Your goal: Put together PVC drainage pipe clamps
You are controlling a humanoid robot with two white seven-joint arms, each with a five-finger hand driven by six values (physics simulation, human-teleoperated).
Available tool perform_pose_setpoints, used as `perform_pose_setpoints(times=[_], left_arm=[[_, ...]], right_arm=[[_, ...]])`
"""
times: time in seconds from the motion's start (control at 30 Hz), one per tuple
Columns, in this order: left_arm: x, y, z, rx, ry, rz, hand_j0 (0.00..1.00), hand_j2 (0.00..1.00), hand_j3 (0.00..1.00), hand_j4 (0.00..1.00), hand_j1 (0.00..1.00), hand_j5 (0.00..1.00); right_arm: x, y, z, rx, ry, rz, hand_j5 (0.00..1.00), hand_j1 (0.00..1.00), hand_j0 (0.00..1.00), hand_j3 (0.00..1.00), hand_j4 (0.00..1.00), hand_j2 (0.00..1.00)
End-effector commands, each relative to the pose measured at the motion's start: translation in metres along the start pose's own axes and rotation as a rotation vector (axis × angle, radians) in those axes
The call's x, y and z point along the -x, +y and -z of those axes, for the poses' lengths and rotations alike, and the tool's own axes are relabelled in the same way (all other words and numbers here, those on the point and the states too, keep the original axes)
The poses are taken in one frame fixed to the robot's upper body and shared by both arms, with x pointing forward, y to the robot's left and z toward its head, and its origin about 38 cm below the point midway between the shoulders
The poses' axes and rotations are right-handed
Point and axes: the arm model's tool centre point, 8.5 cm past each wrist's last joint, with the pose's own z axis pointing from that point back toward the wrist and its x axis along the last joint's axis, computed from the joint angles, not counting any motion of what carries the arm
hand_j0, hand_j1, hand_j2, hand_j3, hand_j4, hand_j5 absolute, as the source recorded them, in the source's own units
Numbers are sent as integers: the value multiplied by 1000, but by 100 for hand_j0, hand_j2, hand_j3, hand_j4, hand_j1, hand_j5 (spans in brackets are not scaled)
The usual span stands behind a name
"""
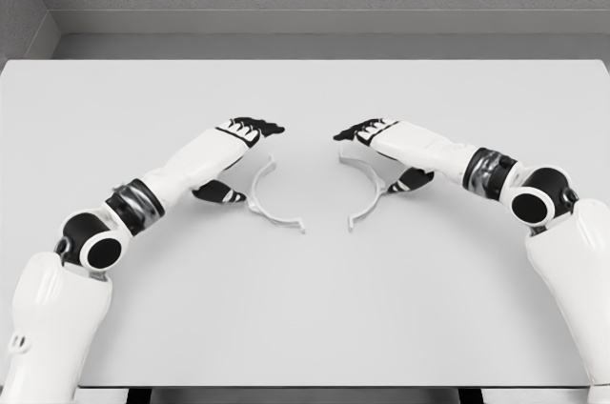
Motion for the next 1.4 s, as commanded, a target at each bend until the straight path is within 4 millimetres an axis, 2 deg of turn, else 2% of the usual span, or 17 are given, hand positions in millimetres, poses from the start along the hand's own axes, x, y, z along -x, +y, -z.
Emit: perform_pose_setpoints(times=[0.0,0.37,0.5,0.67,1.03,1.23,1.37], left_arm=[[-3,-2,4,-5,-2,-16,100,100,100,100,100,100],[1,0,20,9,-2,-14,100,100,100,100,100,100],[5,3,16,2,11,-9,100,100,100,100,100,100],[14,14,24,-5,22,-7,100,100,100,100,100,100],[-1,8,49,8,-25,-34,100,100,100,100,100,100],[-1,7,50,10,-25,-38,100,100,100,100,100,100],[-1,4,51,14,-25,-47,100,100,100,100,100,100]], right_arm=[[5,3,-1,-3,12,16,100,100,100,100,100,100],[2,0,6,0,1,20,100,100,100,100,100,100],[1,0,7,3,-3,19,100,100,100,100,100,100],[-1,-1,8,9,-10,23,100,100,100,100,100,100],[-4,-1,9,13,-19,27,100,100,100,100,100,100],[-10,-3,10,15,-34,12,100,100,100,100,100,100],[-1,-5,5,18,-9,16,100,100,100,100,100,100]])
